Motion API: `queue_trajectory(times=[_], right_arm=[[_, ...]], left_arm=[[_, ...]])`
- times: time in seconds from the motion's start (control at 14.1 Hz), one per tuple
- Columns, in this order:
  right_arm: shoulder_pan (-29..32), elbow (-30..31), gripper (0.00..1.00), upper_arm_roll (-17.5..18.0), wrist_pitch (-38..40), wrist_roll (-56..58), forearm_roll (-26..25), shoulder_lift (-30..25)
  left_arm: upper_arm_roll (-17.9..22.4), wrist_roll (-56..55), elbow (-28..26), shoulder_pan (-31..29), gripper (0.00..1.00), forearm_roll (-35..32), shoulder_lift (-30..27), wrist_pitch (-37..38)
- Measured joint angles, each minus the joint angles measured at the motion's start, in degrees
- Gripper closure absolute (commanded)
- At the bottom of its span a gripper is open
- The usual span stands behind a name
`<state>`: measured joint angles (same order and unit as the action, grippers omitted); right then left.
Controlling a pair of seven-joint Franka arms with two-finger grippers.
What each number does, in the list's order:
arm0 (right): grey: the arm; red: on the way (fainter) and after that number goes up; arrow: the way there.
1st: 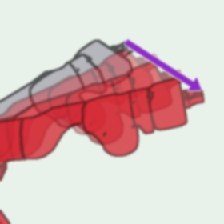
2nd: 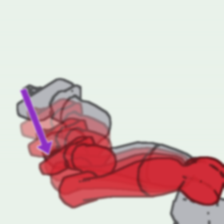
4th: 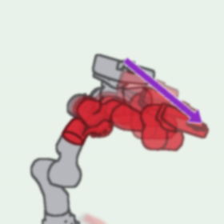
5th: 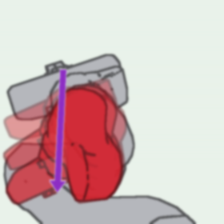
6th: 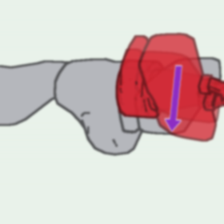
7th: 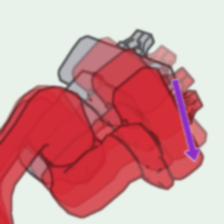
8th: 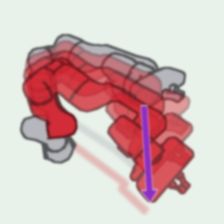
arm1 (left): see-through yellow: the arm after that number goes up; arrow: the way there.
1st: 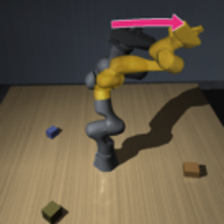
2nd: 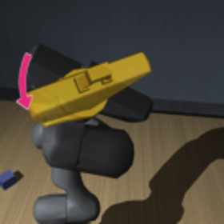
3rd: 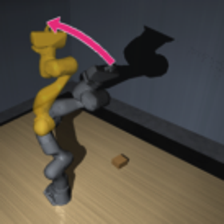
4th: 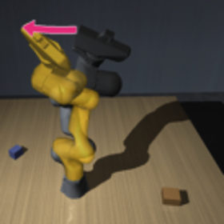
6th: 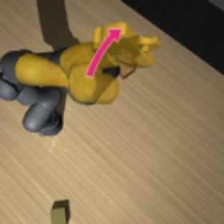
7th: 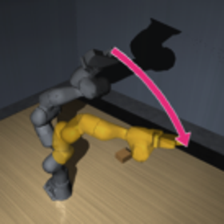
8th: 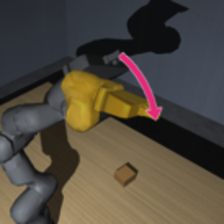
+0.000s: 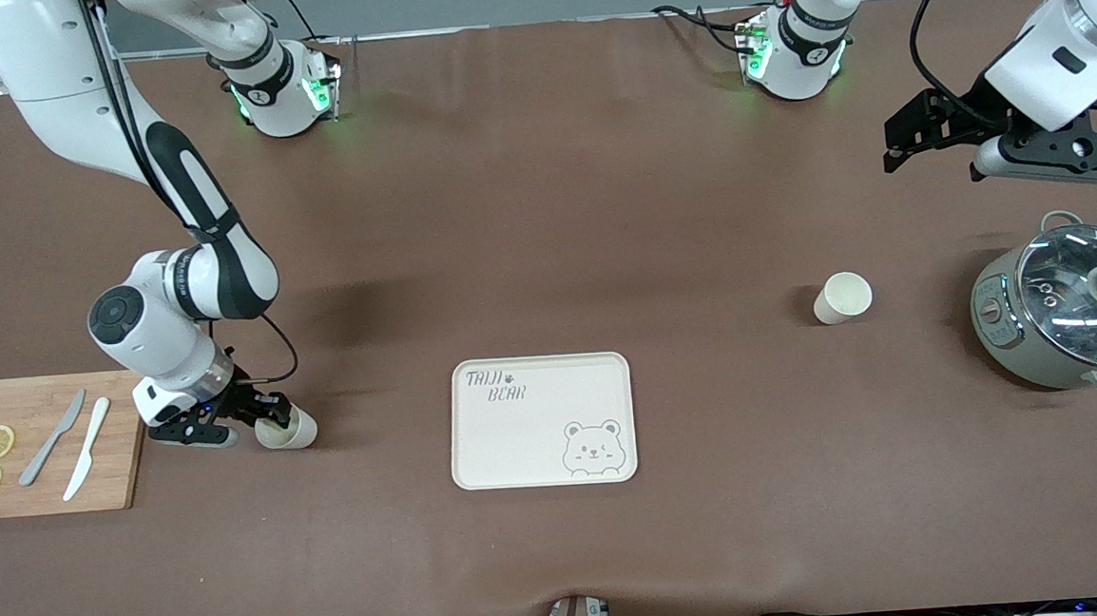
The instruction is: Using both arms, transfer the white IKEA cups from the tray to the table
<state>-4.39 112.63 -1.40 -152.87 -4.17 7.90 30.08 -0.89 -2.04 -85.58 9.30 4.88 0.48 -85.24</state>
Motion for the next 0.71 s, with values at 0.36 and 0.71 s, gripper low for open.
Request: queue_trajectory(times=[0.36, 0.71], right_arm=[[3.64, -14.54, 0.00, -0.62, 32.05, 0.67, -0.01, -5.25], [8.67, -29.85, 0.00, -0.83, 57.33, 1.70, -0.80, -10.10]], left_arm=[[0.00, 2.39, 0.00, -1.44, 0.00, -0.85, 0.10, -0.95], [-0.12, 2.61, -0.03, -1.44, 0.00, -0.94, 0.37, -1.23]])
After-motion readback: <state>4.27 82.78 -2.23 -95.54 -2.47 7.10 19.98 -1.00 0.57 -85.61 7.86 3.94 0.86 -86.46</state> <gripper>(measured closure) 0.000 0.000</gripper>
